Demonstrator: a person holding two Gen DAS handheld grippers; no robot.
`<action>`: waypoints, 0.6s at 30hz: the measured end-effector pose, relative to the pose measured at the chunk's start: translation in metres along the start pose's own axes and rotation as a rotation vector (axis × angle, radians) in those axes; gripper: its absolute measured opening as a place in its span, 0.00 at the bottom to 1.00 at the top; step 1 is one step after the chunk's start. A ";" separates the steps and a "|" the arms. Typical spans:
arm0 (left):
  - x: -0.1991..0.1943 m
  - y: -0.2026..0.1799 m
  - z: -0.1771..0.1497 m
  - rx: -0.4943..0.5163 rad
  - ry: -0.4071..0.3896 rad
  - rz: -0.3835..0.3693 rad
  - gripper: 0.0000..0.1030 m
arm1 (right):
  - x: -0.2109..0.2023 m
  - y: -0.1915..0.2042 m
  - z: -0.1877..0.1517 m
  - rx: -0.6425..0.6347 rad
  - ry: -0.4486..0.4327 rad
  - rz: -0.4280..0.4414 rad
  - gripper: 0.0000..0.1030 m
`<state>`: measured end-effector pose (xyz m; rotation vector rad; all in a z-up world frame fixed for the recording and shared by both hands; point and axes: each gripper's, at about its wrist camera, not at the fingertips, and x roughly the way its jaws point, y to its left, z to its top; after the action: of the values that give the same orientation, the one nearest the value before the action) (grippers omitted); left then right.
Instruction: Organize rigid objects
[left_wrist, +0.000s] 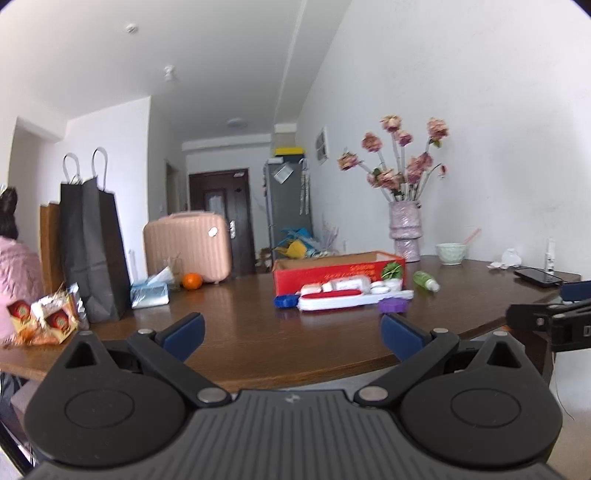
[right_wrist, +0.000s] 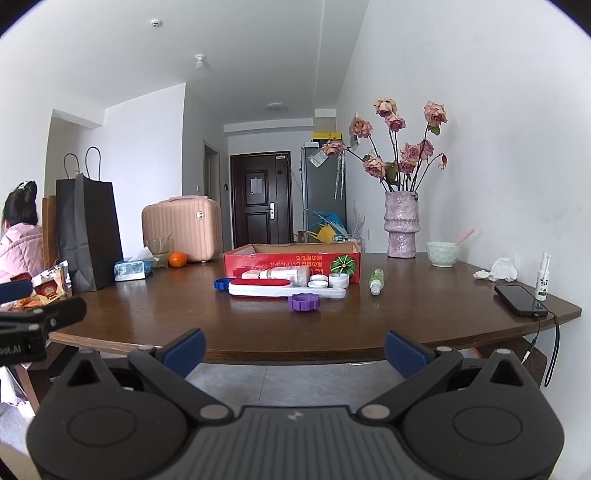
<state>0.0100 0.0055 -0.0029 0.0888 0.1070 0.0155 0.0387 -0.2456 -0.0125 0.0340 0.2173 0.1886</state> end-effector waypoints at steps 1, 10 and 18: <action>0.003 0.002 -0.001 -0.006 0.017 0.007 1.00 | 0.001 -0.001 -0.001 0.007 0.001 0.002 1.00; 0.025 0.016 -0.003 -0.016 0.049 0.056 1.00 | 0.008 -0.001 -0.006 0.029 -0.013 0.022 1.00; 0.052 0.018 -0.004 -0.021 0.112 0.063 1.00 | 0.032 -0.011 -0.008 0.083 0.018 -0.010 1.00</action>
<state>0.0615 0.0249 -0.0112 0.0704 0.2157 0.0849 0.0692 -0.2501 -0.0277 0.1134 0.2430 0.1704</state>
